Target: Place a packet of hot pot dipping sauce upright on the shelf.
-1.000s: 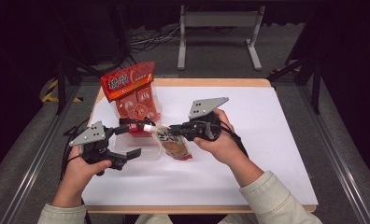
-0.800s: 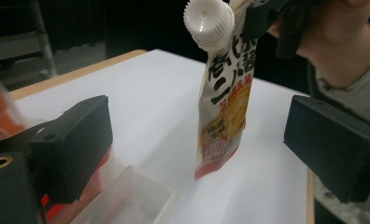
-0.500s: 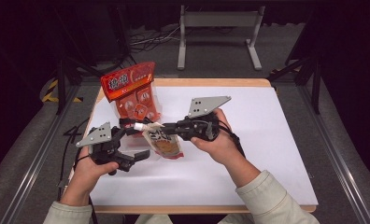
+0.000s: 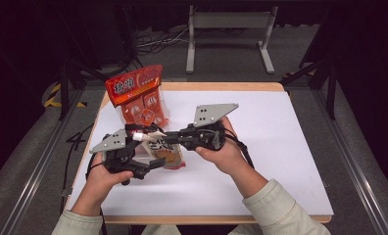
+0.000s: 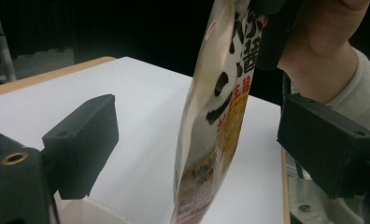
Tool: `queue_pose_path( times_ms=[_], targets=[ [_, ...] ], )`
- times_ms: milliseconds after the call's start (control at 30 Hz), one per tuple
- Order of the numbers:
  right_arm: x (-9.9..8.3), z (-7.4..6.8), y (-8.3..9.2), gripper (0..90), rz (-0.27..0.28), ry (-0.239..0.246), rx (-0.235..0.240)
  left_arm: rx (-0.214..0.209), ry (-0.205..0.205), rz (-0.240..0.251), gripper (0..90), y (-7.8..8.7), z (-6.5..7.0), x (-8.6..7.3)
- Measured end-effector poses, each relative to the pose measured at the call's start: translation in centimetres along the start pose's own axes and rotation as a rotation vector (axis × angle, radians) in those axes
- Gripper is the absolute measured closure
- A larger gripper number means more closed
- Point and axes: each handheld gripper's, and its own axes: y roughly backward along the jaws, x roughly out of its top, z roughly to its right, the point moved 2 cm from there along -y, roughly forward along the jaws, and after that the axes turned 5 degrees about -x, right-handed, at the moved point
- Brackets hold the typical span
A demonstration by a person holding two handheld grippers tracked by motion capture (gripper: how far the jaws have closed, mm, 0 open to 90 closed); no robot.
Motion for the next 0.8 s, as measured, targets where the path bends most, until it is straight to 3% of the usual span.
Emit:
queue_pose_path(
  times_ms=[200, 333, 500, 533, 667, 800],
  targets=[
    [-0.27, -0.14, -0.42, 88.1, 0.001, -0.004, 0.011, -0.004, -0.008, -0.024, 21.0, -0.39, 0.01, -0.19],
    [-0.45, -0.1, -0.6, 88.0, 0.002, -0.009, 0.012, -0.01, 0.012, -0.07, 27.5, -0.61, 0.12, -0.45],
    [-0.63, 0.0, -0.64, 88.1, 0.006, -0.013, 0.007, -0.016, 0.007, -0.076, 35.8, -0.6, 0.09, -0.46],
    [-0.65, -0.01, -0.63, 88.0, 0.009, -0.014, 0.008, -0.025, 0.009, -0.068, 42.8, -0.58, 0.16, -0.45],
    [-0.66, -0.01, -0.59, 87.9, 0.014, -0.015, 0.006, -0.029, 0.001, -0.066, 55.5, -0.37, 0.19, -0.4],
    [-0.69, 0.0, -0.4, 87.9, 0.022, -0.015, 0.004, -0.069, 0.046, -0.067, 68.2, -0.05, 0.22, -0.36]
  ],
)
